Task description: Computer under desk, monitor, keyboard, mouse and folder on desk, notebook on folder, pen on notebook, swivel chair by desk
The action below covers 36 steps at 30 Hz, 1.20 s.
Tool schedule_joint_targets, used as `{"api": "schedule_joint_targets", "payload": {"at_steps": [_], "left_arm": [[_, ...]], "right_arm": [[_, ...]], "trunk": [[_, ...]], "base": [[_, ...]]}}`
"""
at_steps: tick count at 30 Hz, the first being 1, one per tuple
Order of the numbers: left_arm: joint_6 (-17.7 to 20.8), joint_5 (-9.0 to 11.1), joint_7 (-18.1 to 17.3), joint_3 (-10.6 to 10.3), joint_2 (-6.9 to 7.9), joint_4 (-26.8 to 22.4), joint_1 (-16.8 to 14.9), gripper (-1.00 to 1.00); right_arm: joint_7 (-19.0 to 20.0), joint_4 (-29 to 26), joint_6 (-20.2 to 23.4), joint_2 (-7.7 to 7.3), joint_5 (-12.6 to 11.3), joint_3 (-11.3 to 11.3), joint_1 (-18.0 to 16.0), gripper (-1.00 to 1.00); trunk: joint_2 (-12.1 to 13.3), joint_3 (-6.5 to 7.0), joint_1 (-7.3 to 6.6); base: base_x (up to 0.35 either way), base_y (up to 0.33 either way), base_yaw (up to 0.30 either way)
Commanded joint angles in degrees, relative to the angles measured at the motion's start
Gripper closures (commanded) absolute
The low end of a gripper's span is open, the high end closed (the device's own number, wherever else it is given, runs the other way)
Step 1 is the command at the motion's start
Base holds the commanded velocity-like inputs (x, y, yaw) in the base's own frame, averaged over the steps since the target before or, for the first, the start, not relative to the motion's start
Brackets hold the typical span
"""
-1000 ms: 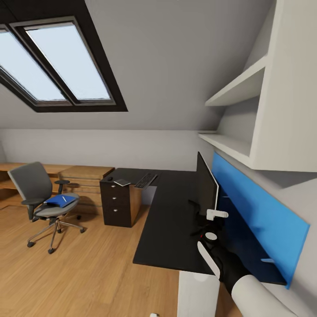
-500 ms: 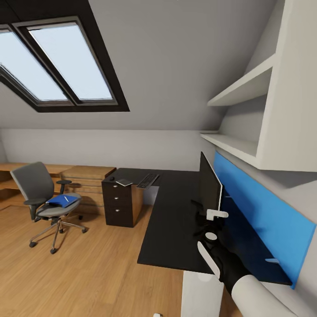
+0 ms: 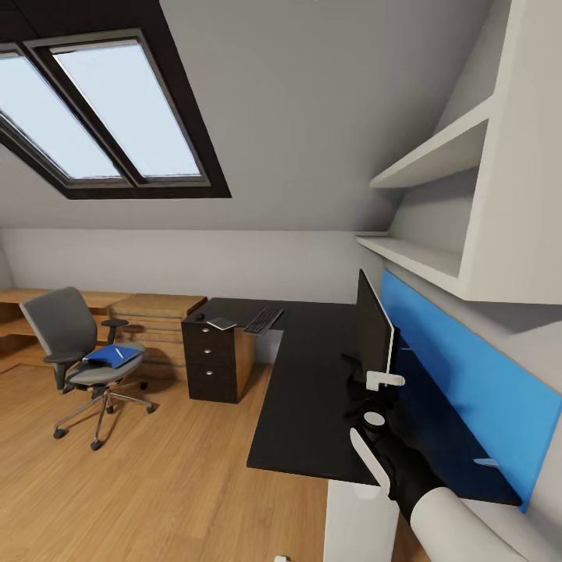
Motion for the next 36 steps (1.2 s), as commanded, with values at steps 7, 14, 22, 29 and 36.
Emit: {"api": "schedule_joint_targets", "payload": {"at_steps": [7, 14, 22, 29, 36], "left_arm": [[-0.1, 0.4, 0.2, -0.5, 0.02, -0.1, 0.0, -1.00], [-0.1, 0.4, 0.2, -0.5, 0.02, -0.1, 0.0, -1.00], [-0.1, 0.4, 0.3, -0.5, -0.02, -0.1, 0.0, -1.00], [-0.1, 0.4, 0.3, -0.5, 0.01, -0.1, 0.0, -1.00], [0.0, 0.4, 0.3, -0.5, 0.01, -0.1, 0.0, -1.00]], "right_arm": [[-0.4, -0.1, 0.2, -0.04, -0.2, 0.3, -0.1, -1.00], [-0.4, -0.1, 0.2, -0.04, -0.2, 0.3, -0.1, -1.00], [-0.4, -0.1, 0.2, -0.04, -0.2, 0.3, -0.1, -1.00], [-0.4, -0.1, 0.2, -0.04, -0.2, 0.3, -0.1, -1.00], [-0.4, -0.1, 0.2, -0.04, -0.2, 0.3, -0.1, -1.00]], "trunk": [[-0.1, -0.07, 0.01], [-0.1, -0.07, 0.01], [-0.1, -0.07, 0.01], [-0.1, -0.07, 0.01], [-0.1, -0.07, 0.01]], "base": [[0.000, 0.000, 0.000], [0.000, -0.007, 0.000], [0.000, -0.085, 0.000], [0.000, -0.077, 0.000], [0.000, -0.135, 0.000]]}}
